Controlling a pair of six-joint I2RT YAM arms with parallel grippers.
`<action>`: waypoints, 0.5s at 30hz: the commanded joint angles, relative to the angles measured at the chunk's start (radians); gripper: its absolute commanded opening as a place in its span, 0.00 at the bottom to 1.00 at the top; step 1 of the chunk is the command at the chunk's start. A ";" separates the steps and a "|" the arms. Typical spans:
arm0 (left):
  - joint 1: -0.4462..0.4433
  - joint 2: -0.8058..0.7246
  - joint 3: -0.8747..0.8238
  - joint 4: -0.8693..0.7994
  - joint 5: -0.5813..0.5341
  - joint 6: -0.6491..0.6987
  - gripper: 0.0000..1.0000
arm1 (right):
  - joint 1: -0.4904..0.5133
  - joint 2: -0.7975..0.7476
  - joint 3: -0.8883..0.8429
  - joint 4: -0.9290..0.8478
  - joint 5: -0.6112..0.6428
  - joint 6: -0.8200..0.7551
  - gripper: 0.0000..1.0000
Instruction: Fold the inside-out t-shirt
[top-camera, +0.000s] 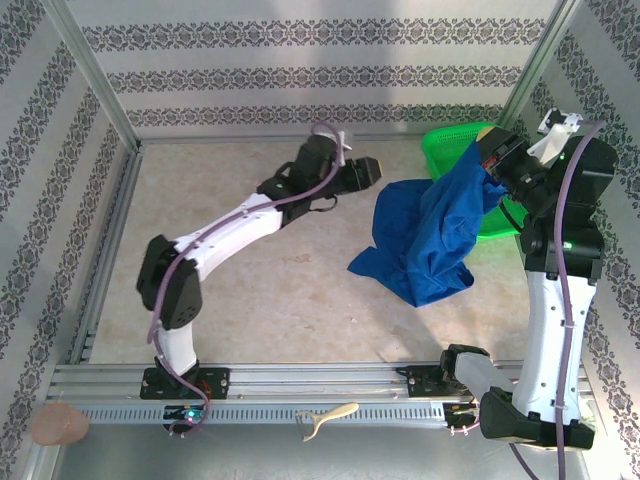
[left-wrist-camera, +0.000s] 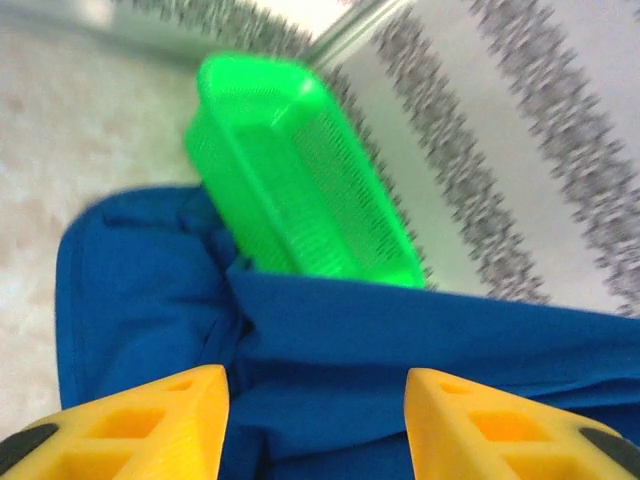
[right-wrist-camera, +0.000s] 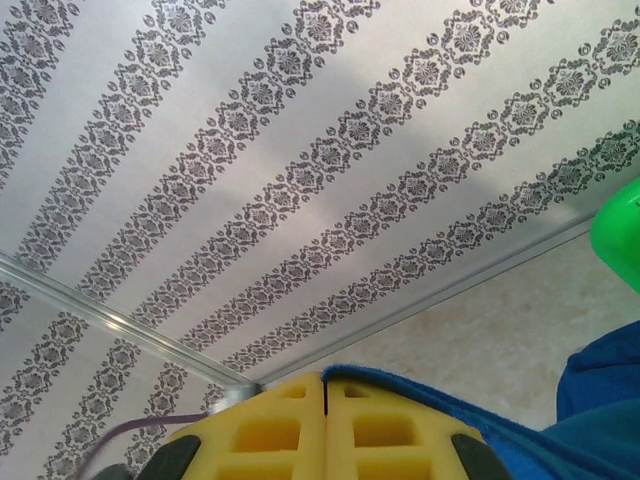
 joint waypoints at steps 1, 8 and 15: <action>-0.038 0.185 0.033 -0.213 0.024 0.061 0.54 | -0.005 -0.030 -0.031 0.020 -0.006 -0.002 0.00; -0.112 0.384 0.246 -0.409 -0.087 0.154 0.63 | -0.005 -0.060 -0.089 0.018 -0.007 -0.008 0.00; -0.128 0.474 0.335 -0.473 -0.161 0.158 0.68 | -0.006 -0.072 -0.120 0.027 -0.011 -0.004 0.00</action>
